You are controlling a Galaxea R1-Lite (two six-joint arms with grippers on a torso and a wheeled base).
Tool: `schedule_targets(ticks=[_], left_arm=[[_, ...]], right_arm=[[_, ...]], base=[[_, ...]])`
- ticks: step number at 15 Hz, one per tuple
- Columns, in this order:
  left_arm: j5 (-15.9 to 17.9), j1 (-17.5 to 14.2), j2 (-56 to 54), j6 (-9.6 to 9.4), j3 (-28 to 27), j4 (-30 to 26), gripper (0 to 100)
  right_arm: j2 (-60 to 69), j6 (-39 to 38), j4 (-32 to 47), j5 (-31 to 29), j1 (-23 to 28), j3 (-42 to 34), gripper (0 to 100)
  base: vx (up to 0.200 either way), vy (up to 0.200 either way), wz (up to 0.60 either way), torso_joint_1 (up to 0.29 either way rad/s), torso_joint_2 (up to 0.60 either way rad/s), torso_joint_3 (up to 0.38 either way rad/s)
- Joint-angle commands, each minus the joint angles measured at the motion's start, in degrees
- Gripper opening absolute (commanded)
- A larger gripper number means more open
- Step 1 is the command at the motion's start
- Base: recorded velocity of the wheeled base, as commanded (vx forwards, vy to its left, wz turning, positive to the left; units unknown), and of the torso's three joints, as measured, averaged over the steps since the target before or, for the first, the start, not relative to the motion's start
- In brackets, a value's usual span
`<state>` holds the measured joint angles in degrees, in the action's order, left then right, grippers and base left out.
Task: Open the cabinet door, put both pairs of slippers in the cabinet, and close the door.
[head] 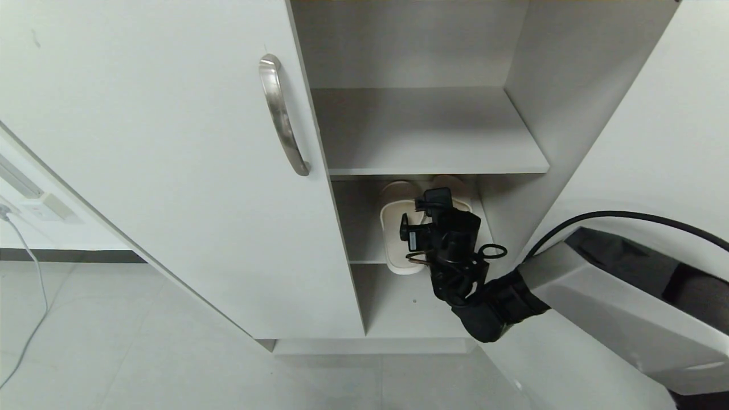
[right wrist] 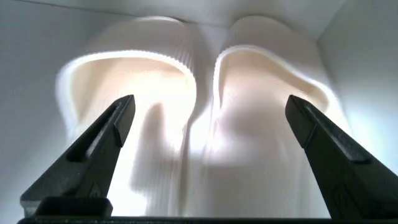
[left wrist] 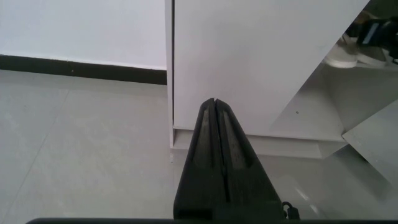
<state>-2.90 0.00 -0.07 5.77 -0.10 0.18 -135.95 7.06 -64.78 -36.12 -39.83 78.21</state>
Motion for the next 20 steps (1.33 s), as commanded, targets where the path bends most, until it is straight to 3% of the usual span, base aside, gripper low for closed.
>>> schedule_targets(ticks=[1,5,7,13,20], left_arm=[[0.00,-0.09,0.07,0.03,0.01,-0.01,0],[0.00,0.00,0.07,0.03,0.01,-0.01,0],[0.09,0.00,0.07,0.03,0.01,-0.01,0],[0.18,0.00,0.07,0.12,0.01,-0.01,0],[0.09,0.00,0.07,0.12,0.01,-0.01,0]], right_arm=[[11.06,0.06,-5.62,0.09,-3.33,-13.35,100],[19.67,-0.47,-10.63,0.26,-9.57,-30.05,100],[21.43,-1.26,-13.44,0.17,-13.08,-34.53,100],[20.90,-1.35,-13.62,0.00,-13.79,-34.80,100],[20.72,-1.35,-13.71,0.00,-13.70,-34.88,100]], base=[[0.000,0.000,0.00,0.000,0.00,0.000],[0.000,0.000,0.00,0.000,0.00,0.000],[0.000,0.000,0.00,0.000,0.00,0.000],[0.000,0.000,0.00,0.000,0.00,0.000],[-0.171,0.000,0.00,0.003,0.00,0.003]])
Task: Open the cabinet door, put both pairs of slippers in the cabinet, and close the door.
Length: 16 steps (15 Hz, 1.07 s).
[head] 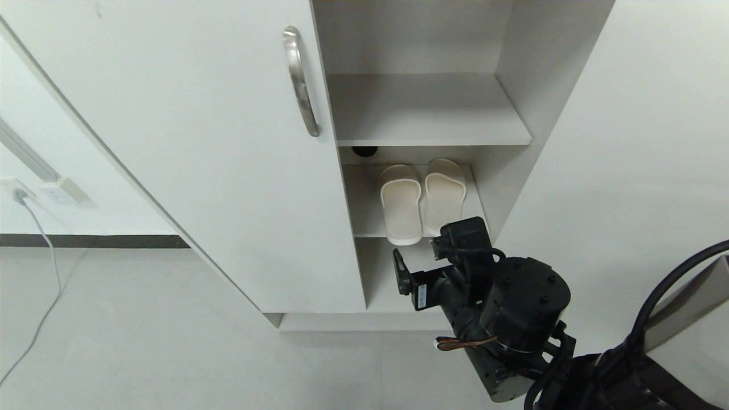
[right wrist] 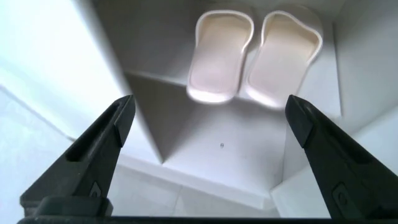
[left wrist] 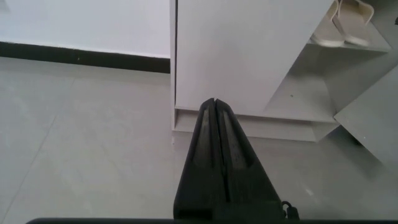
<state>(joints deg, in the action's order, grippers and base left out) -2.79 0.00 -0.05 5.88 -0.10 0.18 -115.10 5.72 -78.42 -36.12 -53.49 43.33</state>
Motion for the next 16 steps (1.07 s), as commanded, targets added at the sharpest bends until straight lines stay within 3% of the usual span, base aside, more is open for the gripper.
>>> schedule_targets(ticks=[1,10,16], left_arm=[[-0.02,0.00,0.05,0.01,0.01,-0.01,0],[-0.02,0.00,0.05,0.10,0.01,-0.01,0],[-0.02,0.00,0.05,0.01,0.01,-0.01,0]], right_arm=[[-0.12,0.00,-0.06,0.00,-0.03,0.00,100],[-0.12,0.00,-0.06,0.00,-0.03,-0.52,100],[-0.21,0.08,0.02,0.00,-0.03,-0.52,100]], base=[[0.000,0.000,0.00,0.000,0.00,0.000],[0.000,0.000,0.00,0.000,0.00,0.000],[0.000,0.000,0.00,0.002,0.00,0.174]])
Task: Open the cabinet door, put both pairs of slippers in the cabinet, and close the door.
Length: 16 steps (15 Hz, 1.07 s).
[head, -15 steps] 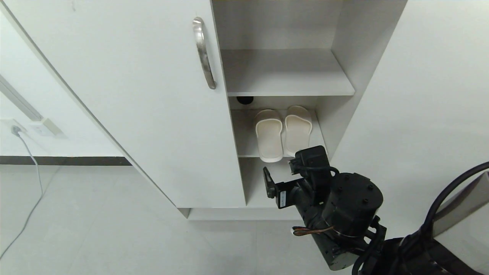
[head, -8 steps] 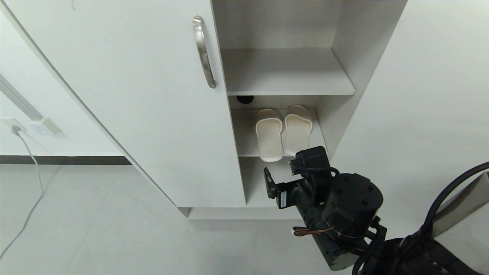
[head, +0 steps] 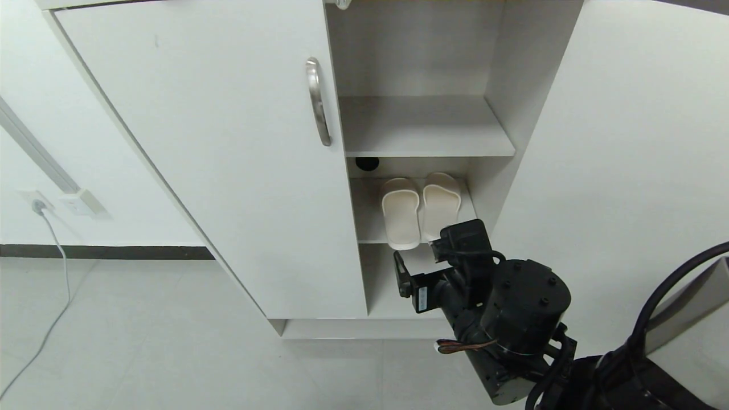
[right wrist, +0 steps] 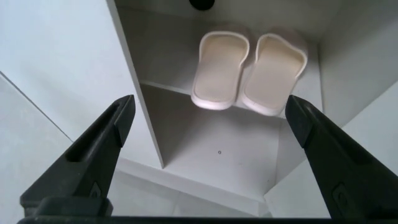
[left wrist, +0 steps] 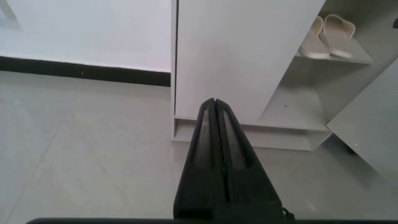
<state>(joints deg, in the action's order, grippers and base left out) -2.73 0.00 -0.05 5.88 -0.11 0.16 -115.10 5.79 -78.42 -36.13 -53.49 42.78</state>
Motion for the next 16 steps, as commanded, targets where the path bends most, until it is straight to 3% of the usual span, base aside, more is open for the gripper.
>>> schedule_targets(ticks=[1,9,16], left_arm=[[0.18,0.00,0.05,-0.16,-0.07,0.02,0],[0.09,0.00,0.05,-0.51,-0.07,0.02,0],[0.18,0.00,0.05,-0.43,0.02,0.02,0]], right_arm=[[-0.38,0.10,0.02,0.01,0.05,0.11,100],[-1.79,0.01,0.02,0.01,0.67,0.29,100],[-1.97,0.01,0.11,-0.08,1.02,0.20,100]], base=[[0.000,0.000,0.00,0.002,0.00,0.203],[0.000,0.000,0.00,0.001,0.00,0.196],[0.000,0.000,0.00,0.001,0.00,0.011]])
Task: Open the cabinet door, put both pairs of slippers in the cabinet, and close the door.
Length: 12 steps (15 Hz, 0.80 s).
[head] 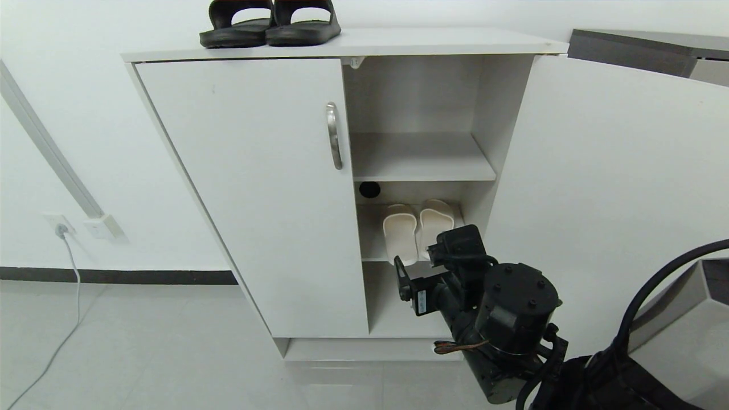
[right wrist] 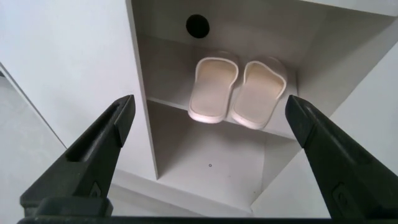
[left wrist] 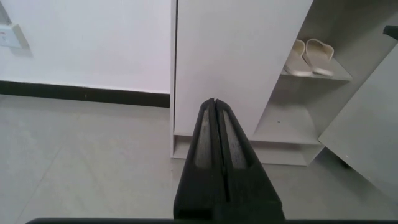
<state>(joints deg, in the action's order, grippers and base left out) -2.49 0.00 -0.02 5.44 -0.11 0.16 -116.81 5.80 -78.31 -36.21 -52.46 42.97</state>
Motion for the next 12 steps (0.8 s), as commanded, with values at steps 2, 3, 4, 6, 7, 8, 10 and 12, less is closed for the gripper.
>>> schedule_targets(ticks=[2,3,4,6,7,8,10,12], left_arm=[[0.11,0.00,0.02,-0.08,-0.07,0.02,0],[0.11,0.00,0.02,0.01,0.02,0.02,0],[0.11,0.00,0.02,0.01,0.02,0.02,0],[0.11,0.00,0.02,0.01,0.02,0.02,0],[0.11,0.00,0.02,0.01,0.02,0.02,0],[0.11,0.00,0.02,0.01,0.02,0.02,0],[0.11,0.00,0.02,0.01,0.02,0.02,0],[0.03,0.00,0.02,0.01,0.02,0.02,0]], right_arm=[[-0.61,0.09,0.09,0.00,0.16,0.01,100],[-0.70,0.09,-0.09,0.00,0.25,0.01,100],[-0.70,0.09,-0.09,0.00,0.25,0.01,100],[-0.70,0.09,-0.17,0.00,0.25,0.01,100],[-0.70,0.09,-0.17,0.00,0.25,-0.08,100],[-0.70,0.09,-0.17,0.00,0.25,-0.08,100],[-0.61,0.09,-0.26,0.00,0.25,-0.08,100],[-0.52,0.09,-0.26,0.00,0.34,-0.08,100]], base=[[0.000,0.100,0.00,-0.001,0.00,0.001],[0.000,0.200,0.00,-0.002,0.01,0.002],[0.000,0.200,0.00,-0.002,0.00,0.007],[0.000,0.200,0.00,0.007,0.00,-0.005],[0.000,0.200,0.00,0.002,0.01,0.002],[0.000,0.200,0.00,-0.002,-0.01,0.012],[0.000,0.200,0.00,0.002,0.00,0.002],[0.000,0.200,0.00,0.000,0.01,0.002]])
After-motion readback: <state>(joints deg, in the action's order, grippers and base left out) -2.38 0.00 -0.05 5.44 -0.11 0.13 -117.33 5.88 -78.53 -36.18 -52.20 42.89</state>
